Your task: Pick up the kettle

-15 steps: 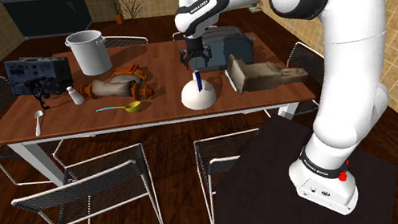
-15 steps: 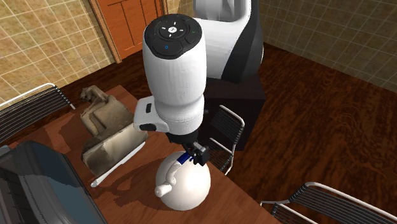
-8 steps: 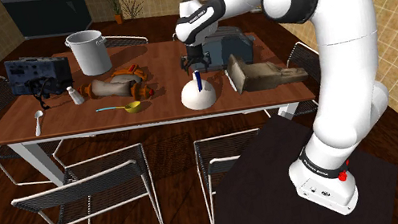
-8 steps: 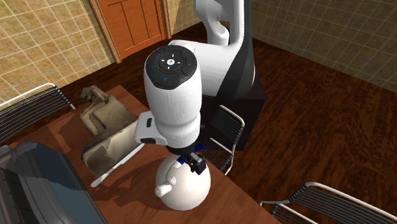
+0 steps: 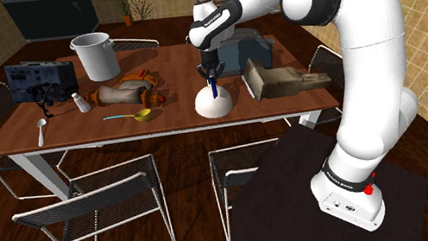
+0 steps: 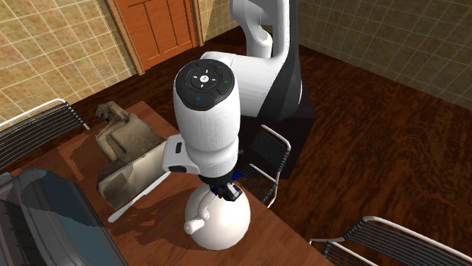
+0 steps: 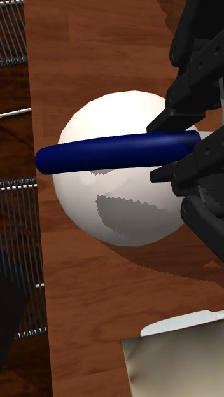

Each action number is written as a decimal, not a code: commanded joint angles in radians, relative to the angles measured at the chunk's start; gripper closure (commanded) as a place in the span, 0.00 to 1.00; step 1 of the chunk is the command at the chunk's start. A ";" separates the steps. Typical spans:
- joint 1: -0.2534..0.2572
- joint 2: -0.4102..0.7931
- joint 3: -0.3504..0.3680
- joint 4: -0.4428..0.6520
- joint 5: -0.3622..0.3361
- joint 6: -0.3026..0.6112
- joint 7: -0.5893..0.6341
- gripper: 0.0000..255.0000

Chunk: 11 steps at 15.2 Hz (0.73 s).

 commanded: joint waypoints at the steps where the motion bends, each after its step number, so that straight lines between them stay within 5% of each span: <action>1: 0.000 0.000 0.000 0.000 0.000 0.000 0.000 1.00; 11: -0.001 -0.044 0.000 0.028 0.002 -0.072 -0.005 1.00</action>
